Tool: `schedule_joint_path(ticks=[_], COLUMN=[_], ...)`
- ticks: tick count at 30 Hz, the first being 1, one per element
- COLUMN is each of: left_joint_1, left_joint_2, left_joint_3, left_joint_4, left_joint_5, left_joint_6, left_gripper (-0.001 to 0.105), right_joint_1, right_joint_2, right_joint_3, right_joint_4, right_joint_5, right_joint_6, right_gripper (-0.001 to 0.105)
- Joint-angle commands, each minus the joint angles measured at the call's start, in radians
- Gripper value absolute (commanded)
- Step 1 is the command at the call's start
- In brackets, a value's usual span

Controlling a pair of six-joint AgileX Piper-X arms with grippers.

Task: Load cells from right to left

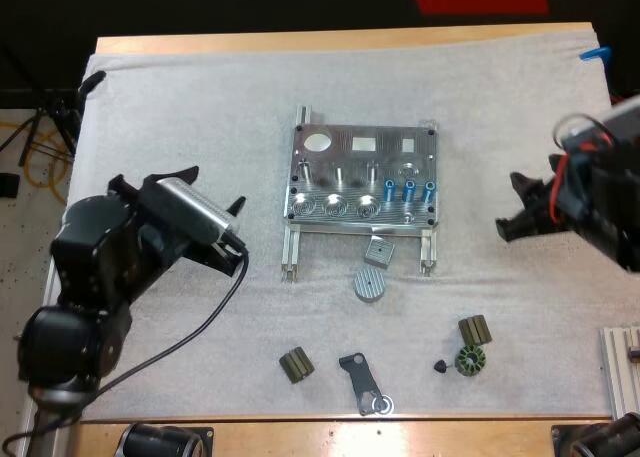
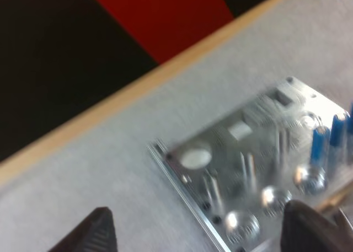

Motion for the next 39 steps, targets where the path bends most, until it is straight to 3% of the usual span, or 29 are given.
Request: schedule_joint_path(ticks=[1,9,11,17,27,31,39], left_joint_1=[0.007,0.041,0.041,0.041,0.041,0.041,0.041], left_joint_2=[-0.022,-0.122,-0.157,-0.268,-0.457,-0.574,-0.812], left_joint_3=[-0.005,-0.005,-0.005,-0.005,0.005,0.065,0.162], left_joint_4=[-0.035,-0.01,0.0,0.014,0.143,0.143,0.228], left_joint_5=[-0.02,-0.157,-0.223,-0.246,-0.271,-0.281,-0.326], left_joint_6=[0.006,0.006,0.006,-0.005,-0.047,-0.064,-0.159], left_gripper=[0.06,0.06,0.06,0.06,0.06,0.06,0.06], right_joint_1=[-0.004,-0.004,-0.004,-0.004,-0.004,-0.004,-0.004], right_joint_2=[-0.051,-0.284,-0.353,-0.49,-0.627,-0.64,-0.644], right_joint_3=[0.044,0.292,0.348,0.447,0.525,0.541,0.543], right_joint_4=[-0.046,-0.164,-0.19,-0.253,-0.259,-0.256,-0.213], right_joint_5=[-0.001,-0.001,0.008,0.086,0.059,-0.011,-0.043], right_joint_6=[0.003,0.003,0.003,0.003,0.003,0.015,0.048], right_gripper=[0.047,0.047,0.047,0.047,0.047,0.047,0.047])
